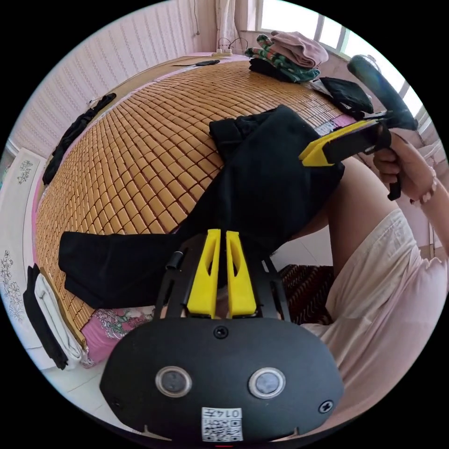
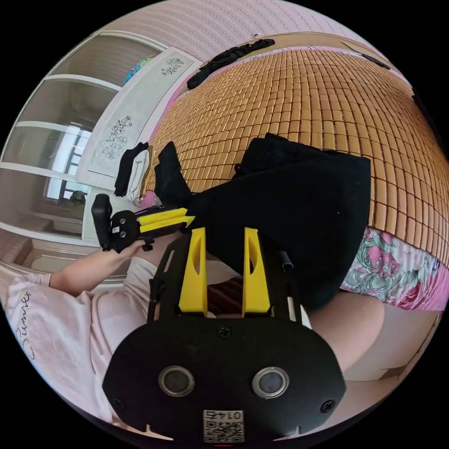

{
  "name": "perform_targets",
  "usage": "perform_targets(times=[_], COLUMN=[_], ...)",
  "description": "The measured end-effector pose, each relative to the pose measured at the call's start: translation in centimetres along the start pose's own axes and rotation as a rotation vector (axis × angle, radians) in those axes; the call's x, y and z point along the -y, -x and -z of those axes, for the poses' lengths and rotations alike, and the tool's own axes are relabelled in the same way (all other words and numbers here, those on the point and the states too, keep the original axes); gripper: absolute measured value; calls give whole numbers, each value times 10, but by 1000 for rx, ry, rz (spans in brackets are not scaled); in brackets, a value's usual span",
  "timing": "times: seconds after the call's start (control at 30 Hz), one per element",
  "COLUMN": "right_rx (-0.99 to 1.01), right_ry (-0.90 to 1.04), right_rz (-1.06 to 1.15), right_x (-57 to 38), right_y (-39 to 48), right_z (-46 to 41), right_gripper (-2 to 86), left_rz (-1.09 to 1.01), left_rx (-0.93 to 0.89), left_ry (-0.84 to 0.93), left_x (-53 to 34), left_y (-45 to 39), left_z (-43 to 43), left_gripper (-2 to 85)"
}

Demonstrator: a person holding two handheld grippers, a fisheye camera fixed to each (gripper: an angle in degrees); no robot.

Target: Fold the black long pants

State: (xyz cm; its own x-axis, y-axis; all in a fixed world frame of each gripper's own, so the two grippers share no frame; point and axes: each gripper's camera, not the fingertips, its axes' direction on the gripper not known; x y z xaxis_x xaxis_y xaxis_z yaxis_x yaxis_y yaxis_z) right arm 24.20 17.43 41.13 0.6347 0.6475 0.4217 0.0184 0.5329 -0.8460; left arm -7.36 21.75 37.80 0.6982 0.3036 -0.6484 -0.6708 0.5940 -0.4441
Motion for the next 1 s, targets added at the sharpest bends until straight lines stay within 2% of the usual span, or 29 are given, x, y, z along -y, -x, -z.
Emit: perform_targets(times=[0.07,0.13,0.2,0.3,0.37,0.43,0.53,0.6,0.77,0.8,0.87,1.0], right_rx=[93,102,111,128,181,220,144,33,-66,-84,-159,-215], right_ry=[21,26,18,8,-81,-182,-341,-403,-158,-123,68,124], right_rz=[-56,-89,-115,-102,-10,77,212,183,-170,-185,-205,-191], right_x=[12,17,16,11,2,-12,-56,-89,-154,-159,-169,-176], right_y=[-3,-4,-6,-9,-3,4,12,3,-72,-74,-73,-64], right_z=[-12,-18,-19,-2,38,84,161,196,191,185,155,139], right_gripper=[170,175,161,77,29,18,10,8,10,10,15,25], left_rz=[25,31,9,-79,-104,-82,-109,-151,-138,-130,-117,-171], left_rx=[-59,-112,-169,-236,-215,-198,-200,-182,-131,-131,-158,-252], left_ry=[-62,-121,-167,-204,-248,-292,-379,-393,-364,-341,-286,-230], left_x=[-13,-23,-29,-31,-31,-31,-30,-28,-11,-6,16,57], left_y=[-8,-16,-28,-49,-58,-57,-53,-55,-51,-51,-52,-70], left_z=[17,30,39,50,60,71,97,108,103,100,92,74], left_gripper=[-6,-7,-7,-3,1,6,-6,-8,-3,-1,12,55])
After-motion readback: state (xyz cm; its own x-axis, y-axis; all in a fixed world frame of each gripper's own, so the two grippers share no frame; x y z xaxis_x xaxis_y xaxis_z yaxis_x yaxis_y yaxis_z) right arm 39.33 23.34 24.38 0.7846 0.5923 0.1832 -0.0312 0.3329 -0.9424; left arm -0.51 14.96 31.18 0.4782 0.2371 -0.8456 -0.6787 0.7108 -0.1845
